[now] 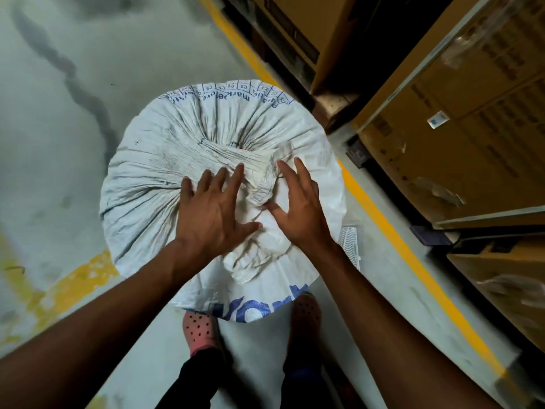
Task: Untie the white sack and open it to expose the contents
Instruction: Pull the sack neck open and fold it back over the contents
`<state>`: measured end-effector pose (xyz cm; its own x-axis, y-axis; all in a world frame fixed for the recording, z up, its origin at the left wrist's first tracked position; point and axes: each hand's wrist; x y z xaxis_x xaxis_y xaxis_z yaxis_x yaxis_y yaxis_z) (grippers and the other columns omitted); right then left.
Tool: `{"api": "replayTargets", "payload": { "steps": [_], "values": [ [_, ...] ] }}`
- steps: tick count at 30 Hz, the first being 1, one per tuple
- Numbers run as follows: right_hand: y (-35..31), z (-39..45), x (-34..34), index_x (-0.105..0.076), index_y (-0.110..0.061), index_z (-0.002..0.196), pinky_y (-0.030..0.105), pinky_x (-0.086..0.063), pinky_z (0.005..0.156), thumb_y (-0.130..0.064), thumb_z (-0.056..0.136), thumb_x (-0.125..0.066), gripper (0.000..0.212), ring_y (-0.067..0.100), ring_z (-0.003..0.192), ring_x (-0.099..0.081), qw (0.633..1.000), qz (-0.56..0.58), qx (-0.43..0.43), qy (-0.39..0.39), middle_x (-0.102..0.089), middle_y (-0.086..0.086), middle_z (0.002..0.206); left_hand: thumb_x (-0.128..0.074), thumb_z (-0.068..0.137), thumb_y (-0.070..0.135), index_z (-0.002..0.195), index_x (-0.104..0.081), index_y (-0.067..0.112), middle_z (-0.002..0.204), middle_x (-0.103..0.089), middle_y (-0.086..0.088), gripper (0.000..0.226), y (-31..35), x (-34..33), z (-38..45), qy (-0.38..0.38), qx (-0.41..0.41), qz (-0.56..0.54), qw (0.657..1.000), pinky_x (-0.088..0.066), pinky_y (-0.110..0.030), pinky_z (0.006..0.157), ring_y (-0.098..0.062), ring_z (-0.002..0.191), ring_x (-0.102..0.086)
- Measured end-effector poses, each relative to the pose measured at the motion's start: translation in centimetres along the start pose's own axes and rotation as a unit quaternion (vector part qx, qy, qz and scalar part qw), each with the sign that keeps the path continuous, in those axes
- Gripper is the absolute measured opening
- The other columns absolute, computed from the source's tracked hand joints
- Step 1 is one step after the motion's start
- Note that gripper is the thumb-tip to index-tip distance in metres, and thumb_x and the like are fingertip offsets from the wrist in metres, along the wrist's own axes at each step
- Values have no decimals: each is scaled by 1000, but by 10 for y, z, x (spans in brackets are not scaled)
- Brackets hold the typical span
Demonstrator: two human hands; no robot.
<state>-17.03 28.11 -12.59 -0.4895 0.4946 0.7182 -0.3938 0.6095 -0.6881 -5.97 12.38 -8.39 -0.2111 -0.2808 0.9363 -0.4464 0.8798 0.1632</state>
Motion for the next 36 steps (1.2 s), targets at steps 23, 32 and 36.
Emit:
{"api": "replayTargets", "payload": {
  "steps": [23,32,36],
  "values": [
    [7,19,15,-40,-17,153,42,-40,115,18,79,-69,87,20,151,-30,994,76,71,-16,-26,3,164,-54,72,23,87,-55,19,99,-59,-7,16,-37,19,-18,33,-65,-74,995,-45,-53,92,-39,108,-55],
    [4,37,36,-50,-18,147,40,-42,113,22,80,-56,78,14,143,-42,992,69,108,-7,-42,-1,154,-60,70,20,63,-59,17,61,-57,5,7,-68,53,-16,120,165,-393,897,-39,-25,56,-5,55,-48],
    [-1,51,42,-56,-19,138,40,-46,108,21,84,-47,68,14,132,-53,989,63,134,19,-55,-4,142,-46,71,9,55,-47,18,58,-40,-4,18,-80,69,2,84,295,-495,813,-23,-29,54,-18,52,-34]
  ]
}}
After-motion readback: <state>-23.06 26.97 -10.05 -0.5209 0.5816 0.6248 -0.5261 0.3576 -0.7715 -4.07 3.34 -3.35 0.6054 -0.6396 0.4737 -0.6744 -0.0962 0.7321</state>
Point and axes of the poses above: each hand's wrist, its own z-axis towards the middle knuckle, its own x-axis out of the back of the hand, y = z × x
